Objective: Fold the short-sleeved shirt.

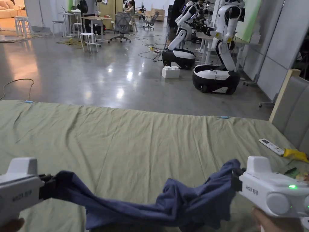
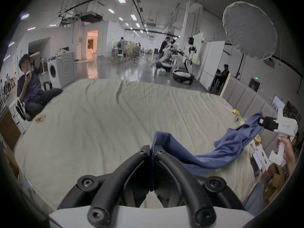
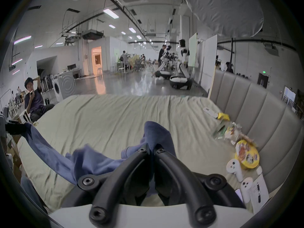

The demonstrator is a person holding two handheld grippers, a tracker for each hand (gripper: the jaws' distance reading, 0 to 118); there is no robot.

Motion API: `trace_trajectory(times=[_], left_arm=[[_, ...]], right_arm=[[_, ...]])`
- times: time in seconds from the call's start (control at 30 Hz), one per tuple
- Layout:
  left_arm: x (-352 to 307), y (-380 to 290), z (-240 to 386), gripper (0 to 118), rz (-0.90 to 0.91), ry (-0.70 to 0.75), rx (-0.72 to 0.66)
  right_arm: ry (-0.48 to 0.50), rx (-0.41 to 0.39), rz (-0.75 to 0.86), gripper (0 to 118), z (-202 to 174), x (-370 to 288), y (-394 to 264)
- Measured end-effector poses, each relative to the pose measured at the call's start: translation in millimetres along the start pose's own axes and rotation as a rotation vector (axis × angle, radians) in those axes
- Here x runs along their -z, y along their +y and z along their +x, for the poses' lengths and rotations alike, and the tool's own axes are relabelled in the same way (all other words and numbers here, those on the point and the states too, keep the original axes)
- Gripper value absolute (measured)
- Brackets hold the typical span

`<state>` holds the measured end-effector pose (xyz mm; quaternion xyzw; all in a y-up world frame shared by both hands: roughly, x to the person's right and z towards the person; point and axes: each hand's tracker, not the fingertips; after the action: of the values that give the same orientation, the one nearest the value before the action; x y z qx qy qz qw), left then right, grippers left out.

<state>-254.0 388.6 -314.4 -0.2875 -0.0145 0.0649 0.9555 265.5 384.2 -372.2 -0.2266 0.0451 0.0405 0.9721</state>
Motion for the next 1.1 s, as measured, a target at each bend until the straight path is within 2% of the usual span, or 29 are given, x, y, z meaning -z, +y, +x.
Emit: trace_trajectory(times=[0.2,0.27,0.33,0.4,0.47,0.53,0.63,0.67,0.77,1.1], left_arm=[[-19.6,52.5,-16.4,4,0.105,0.059,0.050],[-9.5,32.1,-10.7,4,0.122,0.051,0.030],[-5.0,64.3,-33.7,4,0.160,0.053,0.023],[-2.8,65.7,-31.5,4,0.191,0.071,0.038],[-31.4,106.2,-6.8,4,0.218,0.068,0.020],[-41.8,124.1,6.7,4,0.238,0.066,0.015],[-25.6,149.0,-12.5,4,0.267,0.092,0.031],[-25.0,156.6,-11.1,4,0.272,0.096,0.030],[-20.8,174.3,-24.1,4,0.279,0.093,-0.026],[-2.0,229.7,-25.6,4,0.326,0.163,0.032]], right_arm=[[-0.037,-0.001,0.131,4,2.5,-33.6,48.6],[-0.037,0.007,0.171,4,5.8,-38.6,63.9],[-0.045,-0.004,0.193,4,4.1,-43.7,78.2],[-0.044,0.003,0.217,4,5.0,-45.2,92.1],[-0.055,-0.003,0.236,4,3.4,-47.3,106.7],[-0.059,-0.004,0.266,4,5.1,-45.6,119.9],[-0.076,-0.041,0.323,4,3.7,-43.8,144.0],[-0.074,-0.018,0.307,4,4.1,-40.5,148.7],[-0.093,-0.020,0.337,4,2.9,-32.2,167.4],[-0.117,-0.035,0.402,4,-13.2,-6.8,219.3]])
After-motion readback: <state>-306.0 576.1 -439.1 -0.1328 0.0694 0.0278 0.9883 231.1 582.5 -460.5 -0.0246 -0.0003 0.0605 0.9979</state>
